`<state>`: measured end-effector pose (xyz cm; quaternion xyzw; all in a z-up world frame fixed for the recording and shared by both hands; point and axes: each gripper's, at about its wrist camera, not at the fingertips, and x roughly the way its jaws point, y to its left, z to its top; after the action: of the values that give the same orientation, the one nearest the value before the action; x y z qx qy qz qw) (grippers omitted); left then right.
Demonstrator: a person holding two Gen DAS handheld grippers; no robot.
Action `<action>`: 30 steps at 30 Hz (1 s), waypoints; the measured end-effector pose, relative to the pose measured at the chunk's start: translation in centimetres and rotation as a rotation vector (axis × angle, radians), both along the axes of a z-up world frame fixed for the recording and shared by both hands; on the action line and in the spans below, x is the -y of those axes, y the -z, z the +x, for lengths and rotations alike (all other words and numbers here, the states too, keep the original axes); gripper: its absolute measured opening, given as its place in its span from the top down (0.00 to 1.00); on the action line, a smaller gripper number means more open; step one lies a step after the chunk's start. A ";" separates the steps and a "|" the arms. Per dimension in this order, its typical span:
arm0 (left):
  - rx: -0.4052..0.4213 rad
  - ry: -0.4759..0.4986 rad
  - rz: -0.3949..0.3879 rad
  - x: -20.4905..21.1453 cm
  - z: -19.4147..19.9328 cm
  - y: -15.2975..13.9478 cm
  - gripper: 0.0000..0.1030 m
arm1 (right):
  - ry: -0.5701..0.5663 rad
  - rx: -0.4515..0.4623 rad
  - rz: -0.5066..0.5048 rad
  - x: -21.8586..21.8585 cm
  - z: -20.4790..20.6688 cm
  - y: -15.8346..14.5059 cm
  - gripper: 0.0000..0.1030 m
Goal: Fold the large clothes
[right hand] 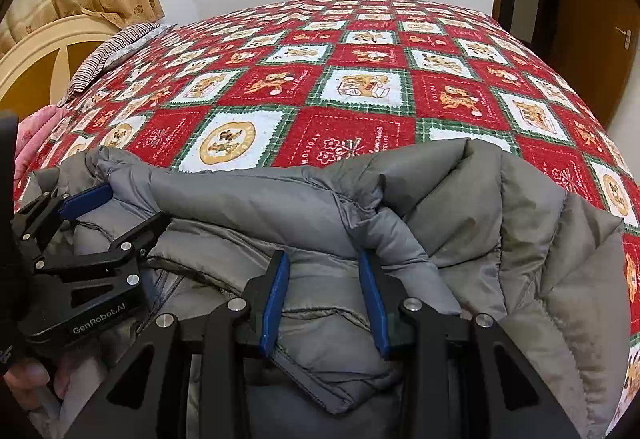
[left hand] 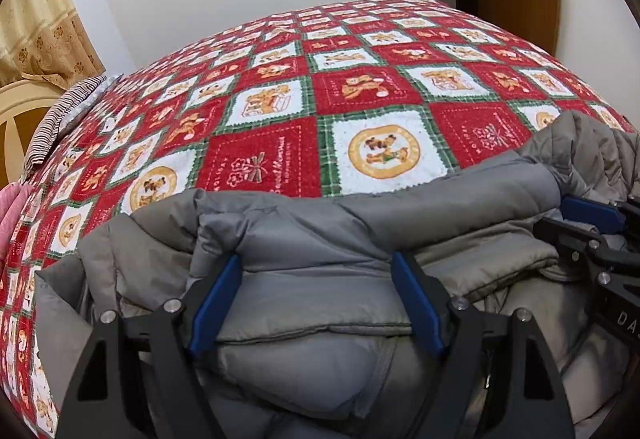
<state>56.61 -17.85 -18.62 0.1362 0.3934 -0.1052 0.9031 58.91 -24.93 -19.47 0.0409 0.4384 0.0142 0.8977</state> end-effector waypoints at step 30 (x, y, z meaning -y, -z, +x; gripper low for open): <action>0.040 0.002 -0.032 -3.8 -3.2 -6.1 0.16 | -0.015 -0.043 0.031 1.7 -1.5 -3.1 0.51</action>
<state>53.39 -14.05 -12.56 0.1245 0.3733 -0.1097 0.9127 57.37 -26.66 -16.37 0.0521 0.4578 0.0269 0.8871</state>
